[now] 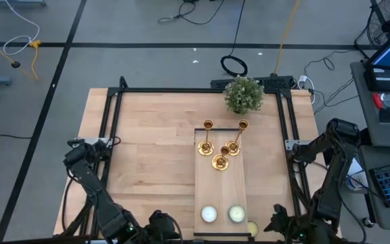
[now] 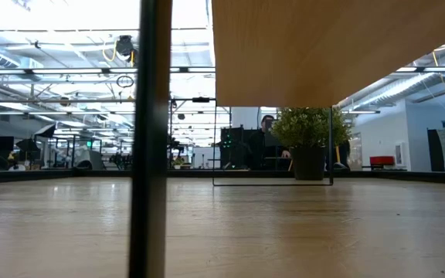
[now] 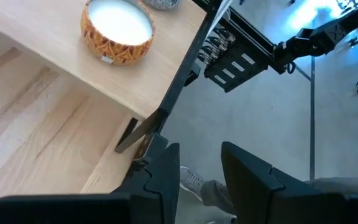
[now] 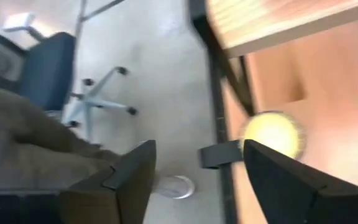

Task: Pick & Place candle stick holders
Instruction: Put the red patterned scented candle on the shelf

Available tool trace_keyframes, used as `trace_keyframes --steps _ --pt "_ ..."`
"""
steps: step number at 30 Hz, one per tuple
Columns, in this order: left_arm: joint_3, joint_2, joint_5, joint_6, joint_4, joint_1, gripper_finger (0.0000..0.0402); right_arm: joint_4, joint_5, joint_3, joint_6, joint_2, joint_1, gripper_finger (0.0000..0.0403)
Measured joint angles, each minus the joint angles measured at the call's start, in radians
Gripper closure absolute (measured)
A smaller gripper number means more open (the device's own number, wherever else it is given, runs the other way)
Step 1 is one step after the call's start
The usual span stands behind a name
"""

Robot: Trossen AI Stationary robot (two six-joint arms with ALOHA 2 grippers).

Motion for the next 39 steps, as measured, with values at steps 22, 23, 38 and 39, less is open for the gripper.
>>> trace_keyframes --steps 22,23,38,39 --pt "0.0 0.077 0.023 -0.069 0.004 -0.025 0.0279 0.273 0.005 -0.315 -0.09 0.0 -0.081 0.0093" --pt "0.0 0.078 0.028 -0.071 0.005 -0.025 0.0279 0.274 -0.009 -0.319 -0.105 0.0 -0.093 0.0093" --pt "0.0 0.078 0.032 -0.078 0.007 -0.025 0.0279 0.386 -0.191 -0.326 -0.268 0.085 -0.178 0.0094" --pt "0.0 0.078 0.032 -0.077 0.007 -0.025 0.0279 0.418 -0.207 -0.326 -0.266 0.102 -0.177 0.0094"
